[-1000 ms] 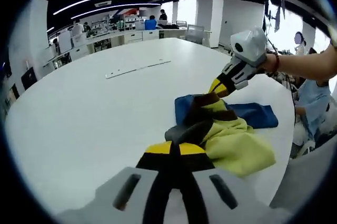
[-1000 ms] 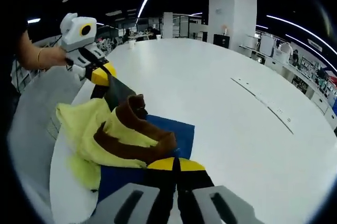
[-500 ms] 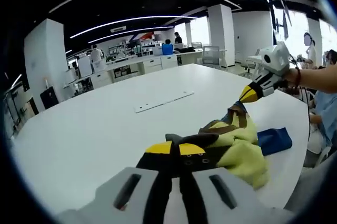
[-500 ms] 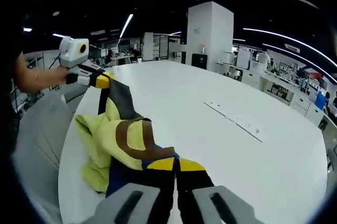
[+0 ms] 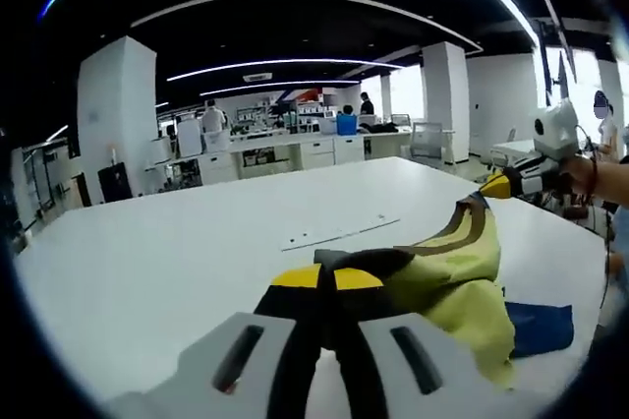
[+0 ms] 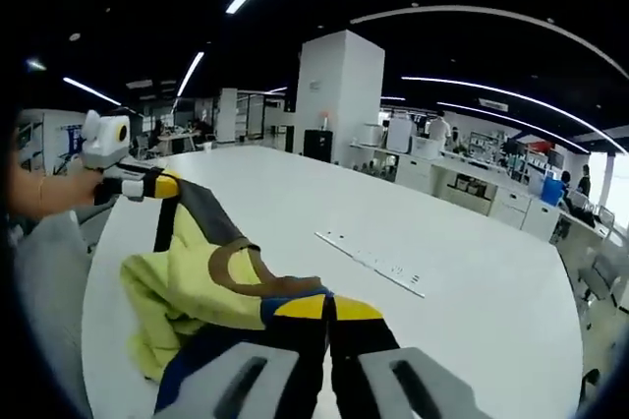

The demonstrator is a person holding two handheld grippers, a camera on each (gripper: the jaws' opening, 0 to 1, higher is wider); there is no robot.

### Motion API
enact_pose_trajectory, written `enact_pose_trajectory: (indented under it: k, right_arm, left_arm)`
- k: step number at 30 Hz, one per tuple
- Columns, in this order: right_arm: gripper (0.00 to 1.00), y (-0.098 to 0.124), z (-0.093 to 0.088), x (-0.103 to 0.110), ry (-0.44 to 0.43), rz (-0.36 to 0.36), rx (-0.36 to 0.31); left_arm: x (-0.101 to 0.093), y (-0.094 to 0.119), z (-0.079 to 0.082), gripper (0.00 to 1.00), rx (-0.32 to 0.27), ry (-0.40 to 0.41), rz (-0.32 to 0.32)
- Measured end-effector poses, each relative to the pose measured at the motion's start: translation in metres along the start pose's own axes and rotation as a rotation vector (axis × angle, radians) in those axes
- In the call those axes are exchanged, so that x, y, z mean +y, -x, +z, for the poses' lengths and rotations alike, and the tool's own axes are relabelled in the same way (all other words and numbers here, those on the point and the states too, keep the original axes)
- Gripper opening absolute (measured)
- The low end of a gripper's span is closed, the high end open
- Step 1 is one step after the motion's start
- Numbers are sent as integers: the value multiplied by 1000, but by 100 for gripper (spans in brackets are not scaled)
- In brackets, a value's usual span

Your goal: Fold the garment on the visible template until the final outline fits inside the template.

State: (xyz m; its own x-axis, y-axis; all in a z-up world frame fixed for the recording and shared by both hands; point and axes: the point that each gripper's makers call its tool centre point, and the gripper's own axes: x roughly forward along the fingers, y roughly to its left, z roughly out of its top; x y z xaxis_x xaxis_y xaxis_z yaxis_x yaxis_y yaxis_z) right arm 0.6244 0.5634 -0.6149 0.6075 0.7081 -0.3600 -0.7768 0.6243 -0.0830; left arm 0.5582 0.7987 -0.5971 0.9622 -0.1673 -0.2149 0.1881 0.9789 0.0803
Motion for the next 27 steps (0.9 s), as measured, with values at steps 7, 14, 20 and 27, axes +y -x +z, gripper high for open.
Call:
enact_pose_trajectory:
  k: [7,14,20,27]
  right_arm:
    - [0,-20,7,-27,-38,-77,-23]
    - [0,-41,8,-54,-130,-122,-52]
    - [0,-62,9,-71,-160,-150,-68]
    - [0,-92,-6,-94,-235,-205,-55]
  left_arm:
    - [9,-38,7,0,-23,52,34]
    - [24,-66,9,0,-34,69,59]
    - [33,-89,4,0,-22,76,68]
    - [35,-129,-9,0,13,54,63]
